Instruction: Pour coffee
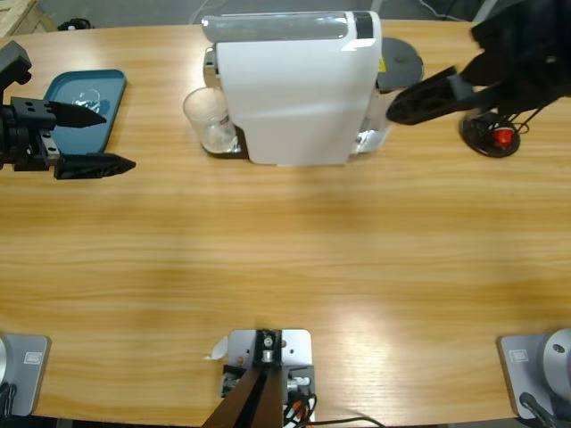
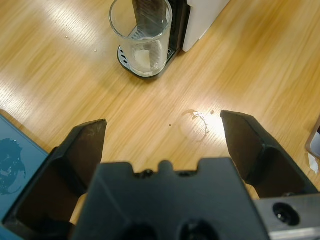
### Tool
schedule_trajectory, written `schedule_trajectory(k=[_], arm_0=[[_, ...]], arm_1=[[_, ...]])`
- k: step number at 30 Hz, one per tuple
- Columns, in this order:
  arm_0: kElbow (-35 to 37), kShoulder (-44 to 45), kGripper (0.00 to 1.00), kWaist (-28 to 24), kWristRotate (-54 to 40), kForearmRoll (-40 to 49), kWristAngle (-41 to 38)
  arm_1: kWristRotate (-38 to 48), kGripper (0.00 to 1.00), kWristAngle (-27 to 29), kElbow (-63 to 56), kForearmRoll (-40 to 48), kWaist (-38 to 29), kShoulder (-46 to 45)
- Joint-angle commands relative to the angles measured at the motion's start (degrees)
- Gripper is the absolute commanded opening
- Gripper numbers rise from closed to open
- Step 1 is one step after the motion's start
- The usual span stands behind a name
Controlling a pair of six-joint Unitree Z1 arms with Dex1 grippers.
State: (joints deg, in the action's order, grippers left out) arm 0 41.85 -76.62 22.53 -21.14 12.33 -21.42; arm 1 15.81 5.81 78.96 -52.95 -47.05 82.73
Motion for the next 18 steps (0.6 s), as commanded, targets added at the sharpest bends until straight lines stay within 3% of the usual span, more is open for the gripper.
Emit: schedule_trajectory(k=[1, 18], arm_0=[[-0.98, -0.77, 0.991, -0.55, 0.13, -0.55, -0.11], [-0.89, -5.36, 0.991, -0.9, 0.13, -3.58, -0.53]], arm_1=[[0.19, 1.0, 0.7, -5.94, 0.66, -0.59, -9.15], [0.1, 1.0, 0.87, -6.1, 1.1, -0.59, -8.34]])
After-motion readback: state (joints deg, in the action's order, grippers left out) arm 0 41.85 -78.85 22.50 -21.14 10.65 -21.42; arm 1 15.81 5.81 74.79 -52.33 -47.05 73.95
